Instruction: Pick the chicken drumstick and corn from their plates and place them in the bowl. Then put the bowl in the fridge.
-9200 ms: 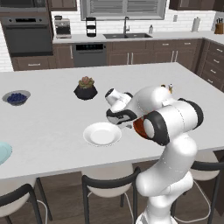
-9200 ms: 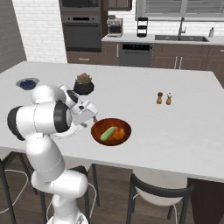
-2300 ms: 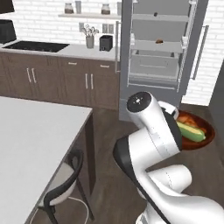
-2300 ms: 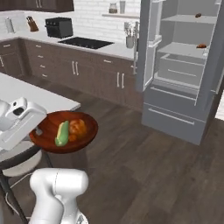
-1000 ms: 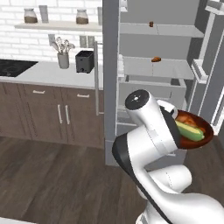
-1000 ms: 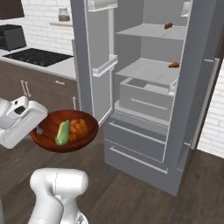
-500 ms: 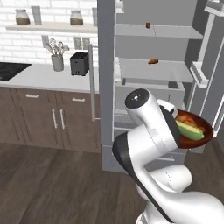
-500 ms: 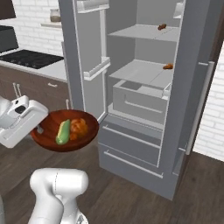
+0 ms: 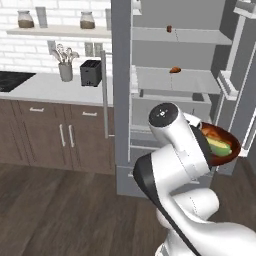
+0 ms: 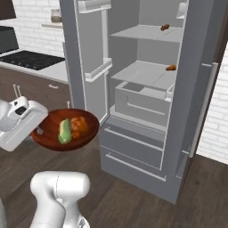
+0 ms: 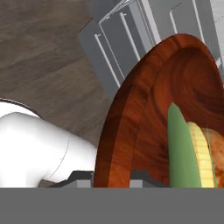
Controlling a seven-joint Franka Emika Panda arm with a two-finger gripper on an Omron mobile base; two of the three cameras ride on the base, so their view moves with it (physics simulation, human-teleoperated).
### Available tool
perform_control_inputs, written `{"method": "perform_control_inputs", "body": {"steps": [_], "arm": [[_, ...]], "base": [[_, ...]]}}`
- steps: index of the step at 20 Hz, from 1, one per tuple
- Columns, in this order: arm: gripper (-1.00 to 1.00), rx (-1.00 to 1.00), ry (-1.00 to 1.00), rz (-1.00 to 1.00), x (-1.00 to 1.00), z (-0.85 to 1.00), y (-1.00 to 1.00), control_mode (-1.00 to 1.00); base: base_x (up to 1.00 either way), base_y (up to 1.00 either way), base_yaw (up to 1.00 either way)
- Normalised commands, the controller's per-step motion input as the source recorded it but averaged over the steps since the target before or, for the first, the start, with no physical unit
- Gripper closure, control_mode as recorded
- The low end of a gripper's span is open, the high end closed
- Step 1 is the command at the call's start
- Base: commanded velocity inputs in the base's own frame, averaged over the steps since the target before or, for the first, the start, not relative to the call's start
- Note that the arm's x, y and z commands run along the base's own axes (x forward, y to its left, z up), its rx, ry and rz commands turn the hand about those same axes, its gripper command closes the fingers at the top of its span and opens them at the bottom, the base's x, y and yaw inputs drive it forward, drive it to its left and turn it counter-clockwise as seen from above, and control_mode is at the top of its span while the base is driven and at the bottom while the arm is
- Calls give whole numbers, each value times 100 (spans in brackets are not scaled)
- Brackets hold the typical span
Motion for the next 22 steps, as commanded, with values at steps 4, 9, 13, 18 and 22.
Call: {"method": "perform_control_inputs", "body": {"steps": [4, 9, 13, 18, 22], "arm": [[100, 0, -27, 53, 0, 26, -10, -100], [100, 10, -15, 56, -4, 47, -23, -100], [100, 9, -5, 69, -45, 0, -45, -100], [100, -6, -3, 29, -48, 0, -23, -100], [100, -37, -3, 0, -33, -1, -4, -100]], "base": [[0, 0, 0], [0, 0, 0], [0, 0, 0], [0, 0, 0], [0, 0, 0]]}}
